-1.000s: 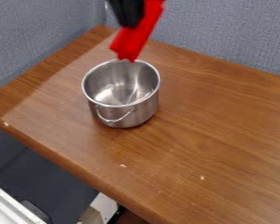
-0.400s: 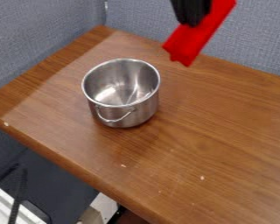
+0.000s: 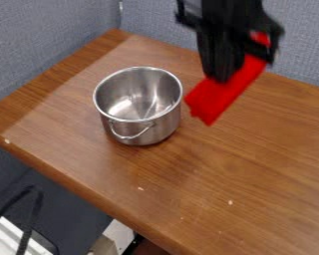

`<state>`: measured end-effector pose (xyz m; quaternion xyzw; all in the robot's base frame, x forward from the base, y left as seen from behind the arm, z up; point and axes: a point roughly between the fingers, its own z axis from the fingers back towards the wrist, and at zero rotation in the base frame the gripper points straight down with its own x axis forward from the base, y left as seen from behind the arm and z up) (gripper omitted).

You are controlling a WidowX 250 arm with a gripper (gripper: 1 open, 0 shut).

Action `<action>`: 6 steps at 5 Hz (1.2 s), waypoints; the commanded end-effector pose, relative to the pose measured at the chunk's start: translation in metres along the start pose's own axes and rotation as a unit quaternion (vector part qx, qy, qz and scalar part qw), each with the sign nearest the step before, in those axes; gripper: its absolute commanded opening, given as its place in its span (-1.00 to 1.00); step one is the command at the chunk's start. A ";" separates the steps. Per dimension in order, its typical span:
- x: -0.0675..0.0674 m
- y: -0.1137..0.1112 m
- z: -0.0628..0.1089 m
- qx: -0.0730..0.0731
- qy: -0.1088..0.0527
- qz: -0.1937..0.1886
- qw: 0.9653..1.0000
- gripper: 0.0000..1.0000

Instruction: Move the red object from the metal pot to the table

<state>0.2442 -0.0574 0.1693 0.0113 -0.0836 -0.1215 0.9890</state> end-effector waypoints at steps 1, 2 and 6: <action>-0.003 -0.008 -0.006 0.005 -0.016 -0.020 1.000 -1.00; 0.002 -0.006 -0.016 0.006 -0.009 -0.019 1.000 -1.00; 0.021 0.017 -0.049 0.009 0.018 0.009 1.000 -1.00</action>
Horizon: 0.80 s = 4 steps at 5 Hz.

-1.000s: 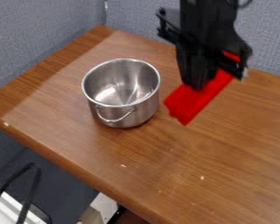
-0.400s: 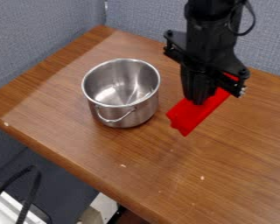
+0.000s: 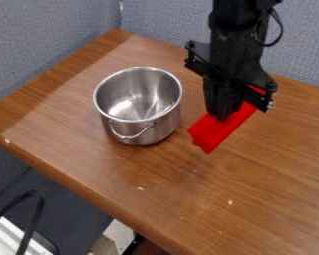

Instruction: Move the red object from the metal pot to the table

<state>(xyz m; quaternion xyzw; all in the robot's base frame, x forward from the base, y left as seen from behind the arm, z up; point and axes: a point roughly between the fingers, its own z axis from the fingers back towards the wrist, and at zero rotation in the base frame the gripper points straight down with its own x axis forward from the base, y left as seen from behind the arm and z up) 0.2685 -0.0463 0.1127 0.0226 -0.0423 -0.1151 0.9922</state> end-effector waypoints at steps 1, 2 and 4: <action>0.013 0.005 0.002 0.001 -0.013 0.004 1.000 -1.00; 0.015 0.006 -0.001 0.001 -0.009 0.005 1.000 -1.00; 0.013 0.007 0.002 -0.002 -0.008 0.002 1.000 -1.00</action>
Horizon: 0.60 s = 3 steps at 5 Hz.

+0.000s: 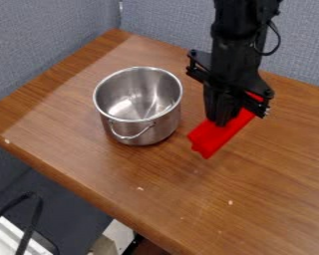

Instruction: Move the red object from the metal pot to the table

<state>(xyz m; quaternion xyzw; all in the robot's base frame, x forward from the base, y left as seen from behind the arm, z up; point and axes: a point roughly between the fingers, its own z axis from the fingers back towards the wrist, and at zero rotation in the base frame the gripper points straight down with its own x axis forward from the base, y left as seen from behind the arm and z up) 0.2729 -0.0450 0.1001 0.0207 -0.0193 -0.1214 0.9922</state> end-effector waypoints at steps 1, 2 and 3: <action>0.007 0.007 0.019 0.002 -0.032 0.008 0.999 -1.00; 0.006 0.009 0.025 0.000 -0.036 0.007 0.999 -1.00; 0.005 0.013 0.031 -0.002 -0.039 0.008 0.999 -1.00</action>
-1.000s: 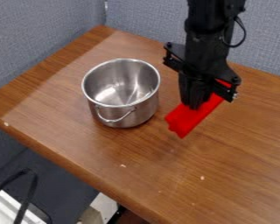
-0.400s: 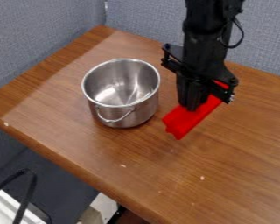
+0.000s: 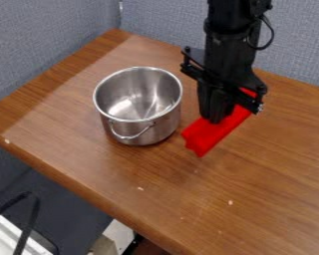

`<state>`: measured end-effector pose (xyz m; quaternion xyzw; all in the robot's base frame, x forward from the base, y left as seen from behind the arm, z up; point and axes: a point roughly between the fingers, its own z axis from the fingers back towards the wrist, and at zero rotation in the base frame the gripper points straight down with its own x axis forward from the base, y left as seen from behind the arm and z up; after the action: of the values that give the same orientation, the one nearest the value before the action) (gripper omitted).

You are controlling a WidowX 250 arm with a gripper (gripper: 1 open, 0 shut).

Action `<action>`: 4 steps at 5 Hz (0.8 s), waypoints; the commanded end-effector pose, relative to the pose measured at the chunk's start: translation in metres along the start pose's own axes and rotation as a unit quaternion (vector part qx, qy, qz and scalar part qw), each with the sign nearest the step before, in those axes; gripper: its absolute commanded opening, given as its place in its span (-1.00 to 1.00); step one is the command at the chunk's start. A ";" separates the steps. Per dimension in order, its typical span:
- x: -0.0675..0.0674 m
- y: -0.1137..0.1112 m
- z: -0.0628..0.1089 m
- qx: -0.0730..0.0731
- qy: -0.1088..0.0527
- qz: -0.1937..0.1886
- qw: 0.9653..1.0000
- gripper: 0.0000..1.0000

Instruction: Move the red object from the metal pot to the table

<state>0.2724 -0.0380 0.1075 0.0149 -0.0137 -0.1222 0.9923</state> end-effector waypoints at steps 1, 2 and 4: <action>0.008 0.009 0.028 0.004 -0.046 0.010 0.999 -1.00; 0.015 0.019 0.044 0.002 -0.062 0.017 0.998 -1.00; 0.021 0.018 0.021 -0.002 -0.052 0.009 0.999 -1.00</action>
<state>0.2950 -0.0282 0.1233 0.0064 -0.0536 -0.1169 0.9917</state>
